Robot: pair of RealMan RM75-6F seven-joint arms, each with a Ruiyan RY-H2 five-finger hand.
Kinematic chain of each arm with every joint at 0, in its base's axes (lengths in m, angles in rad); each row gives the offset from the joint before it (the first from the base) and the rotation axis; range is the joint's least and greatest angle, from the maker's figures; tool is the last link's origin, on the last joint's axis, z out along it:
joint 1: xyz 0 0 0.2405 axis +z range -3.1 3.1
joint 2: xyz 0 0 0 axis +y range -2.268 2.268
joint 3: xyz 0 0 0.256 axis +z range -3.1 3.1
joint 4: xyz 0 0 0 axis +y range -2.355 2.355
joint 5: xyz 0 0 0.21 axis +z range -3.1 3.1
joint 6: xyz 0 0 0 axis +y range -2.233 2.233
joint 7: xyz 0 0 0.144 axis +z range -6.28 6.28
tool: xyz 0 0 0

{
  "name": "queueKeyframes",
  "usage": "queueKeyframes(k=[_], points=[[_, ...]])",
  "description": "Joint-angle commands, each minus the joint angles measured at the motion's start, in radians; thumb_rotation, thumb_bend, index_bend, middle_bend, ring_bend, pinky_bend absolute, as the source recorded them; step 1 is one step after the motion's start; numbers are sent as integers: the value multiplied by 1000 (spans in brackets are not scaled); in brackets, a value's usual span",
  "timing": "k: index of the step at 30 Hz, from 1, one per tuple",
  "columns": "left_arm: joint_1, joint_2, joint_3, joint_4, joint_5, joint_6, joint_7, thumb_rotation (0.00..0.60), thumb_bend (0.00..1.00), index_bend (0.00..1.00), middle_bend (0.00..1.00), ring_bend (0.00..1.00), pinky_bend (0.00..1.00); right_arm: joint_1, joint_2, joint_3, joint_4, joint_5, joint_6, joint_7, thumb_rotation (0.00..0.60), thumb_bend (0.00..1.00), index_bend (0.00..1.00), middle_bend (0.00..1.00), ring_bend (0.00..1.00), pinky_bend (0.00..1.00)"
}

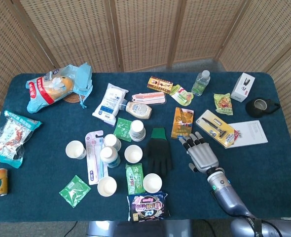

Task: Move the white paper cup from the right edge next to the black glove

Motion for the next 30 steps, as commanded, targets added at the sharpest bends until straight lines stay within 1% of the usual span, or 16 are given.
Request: queueKeyframes(k=[1,7,12,16,21,30], points=[[2,1,0,0,-2,2,0,600,417,0,57,62,15,2,-6,-2,15,6,-12,13,579,346,82,0,0,0],[4,3,-1,-4,-1,6,2,600,417,0,56,61,15,1,-1,-10,31,-3,-20,30,583,347,138,0,0,0],[4,3,-2,-7,2,7,6,600,416,0,56,62,16,1,1,-15,41,7,-29,40,587,347,160,0,0,0],[4,2,-3,-8,1,8,7,600,416,0,56,61,15,0,3,-16,48,13,-32,45,595,347,214,0,0,0],[3,2,-3,-11,4,8,10,600,416,0,55,61,15,-2,11,-22,47,15,-29,42,598,349,230,0,0,0],[2,1,-4,-14,10,13,11,600,415,0,55,61,15,-8,20,-29,34,24,-11,28,597,346,230,0,0,0]])
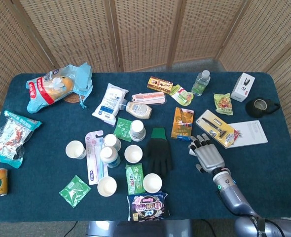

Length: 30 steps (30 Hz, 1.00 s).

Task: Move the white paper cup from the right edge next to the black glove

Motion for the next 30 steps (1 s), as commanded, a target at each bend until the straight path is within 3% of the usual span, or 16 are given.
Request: queueKeyframes(k=[1,30], points=[[0,0,1,0,1,0,0,600,414,0,55,61,15,-1,-1,0,-3,1,3,-2,594,348,230,0,0,0],[0,1,3,-11,22,11,2,600,413,0,51,59,15,-14,66,-30,-80,95,64,-105,597,351,225,0,0,0]])
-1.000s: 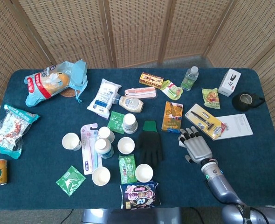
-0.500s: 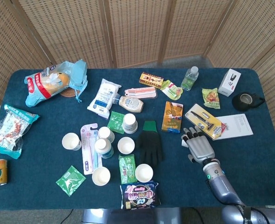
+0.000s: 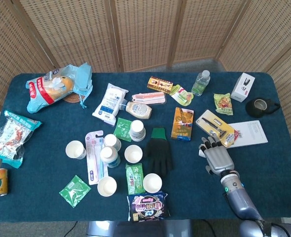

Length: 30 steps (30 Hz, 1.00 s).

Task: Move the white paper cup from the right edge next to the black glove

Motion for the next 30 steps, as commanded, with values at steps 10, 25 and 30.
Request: queueKeyframes(k=[10,25,30], points=[[2,-2,-1,7,-2,4,-11,600,412,0,51,59,15,12,14,12,-41,-2,2,-1,597,350,216,0,0,0],[7,-7,1,37,-8,4,-39,600,413,0,51,58,15,38,-40,41,7,73,27,-37,598,350,123,0,0,0],[9,-7,2,40,-10,4,-42,600,412,0,51,58,15,35,-51,32,32,90,16,-31,596,351,111,0,0,0]])
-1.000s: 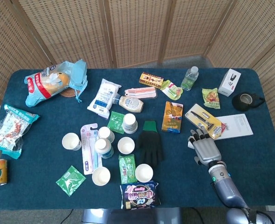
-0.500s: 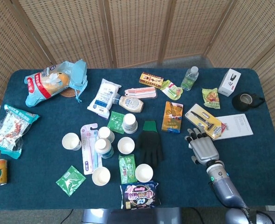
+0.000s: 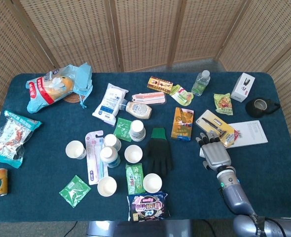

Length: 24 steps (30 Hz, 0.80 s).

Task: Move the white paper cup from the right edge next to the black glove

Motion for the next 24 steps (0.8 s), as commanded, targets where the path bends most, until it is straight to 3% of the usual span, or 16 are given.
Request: queueKeyframes(k=[1,9,15,21,24], points=[[0,0,0,0,0,0,0,600,412,0,51,58,15,-2,-5,-5,13,7,-7,6,596,351,110,0,0,0],[0,0,0,-9,3,1,9,600,412,0,51,58,15,-7,-6,-13,40,12,-18,22,598,352,132,0,0,0],[1,2,0,-13,3,3,14,600,412,0,51,58,15,-11,-13,-16,67,14,-29,38,600,361,225,0,0,0],[1,2,0,-15,5,5,16,600,412,0,51,58,15,-23,-19,-15,83,-22,-26,77,600,393,391,0,0,0],[1,1,0,-15,6,6,15,600,412,0,51,58,15,-29,-16,-14,86,-36,-24,92,600,393,404,0,0,0]])
